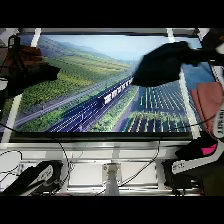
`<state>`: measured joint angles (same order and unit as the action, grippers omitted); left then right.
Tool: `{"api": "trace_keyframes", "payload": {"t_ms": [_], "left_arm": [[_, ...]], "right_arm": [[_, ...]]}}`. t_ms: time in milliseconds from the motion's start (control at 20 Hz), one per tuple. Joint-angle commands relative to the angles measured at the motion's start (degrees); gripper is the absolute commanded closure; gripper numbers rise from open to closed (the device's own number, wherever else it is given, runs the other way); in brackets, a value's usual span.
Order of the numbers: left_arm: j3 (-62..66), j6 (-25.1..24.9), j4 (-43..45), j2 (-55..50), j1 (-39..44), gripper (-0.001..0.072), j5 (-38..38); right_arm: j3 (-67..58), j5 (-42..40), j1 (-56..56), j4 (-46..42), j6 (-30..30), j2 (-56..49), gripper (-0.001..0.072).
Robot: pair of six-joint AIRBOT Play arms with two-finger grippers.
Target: Fold the clothes and pants, and hang the long-sleeved shirts on hangers.
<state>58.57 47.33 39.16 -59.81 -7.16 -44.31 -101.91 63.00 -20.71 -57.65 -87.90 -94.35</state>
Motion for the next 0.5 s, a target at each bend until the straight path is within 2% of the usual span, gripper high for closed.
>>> {"api": "trace_keyframes", "payload": {"t_ms": [0,100,250,450], "left_arm": [[0.04,-0.24,2.86,0.48,-0.74,0.0656,0.11],[0.04,-0.24,2.86,0.48,-0.74,0.0655,0.11],[0.04,-0.24,2.91,0.48,-0.74,0.0655,0.13],[0.04,-0.22,2.84,0.48,-0.74,0.0655,0.11]], "right_arm": [[-0.04,3.58,-11.91,-9.51,-6.16,4.72,0.0692],[-0.04,8.81,-17.29,-15.34,-7.74,6.36,0.0692],[-0.04,21.31,-23.43,-27.78,-13.92,6.97,0.0692],[0.24,33.31,-28.06,-42.82,-17.35,7.19,0.0691]]}}
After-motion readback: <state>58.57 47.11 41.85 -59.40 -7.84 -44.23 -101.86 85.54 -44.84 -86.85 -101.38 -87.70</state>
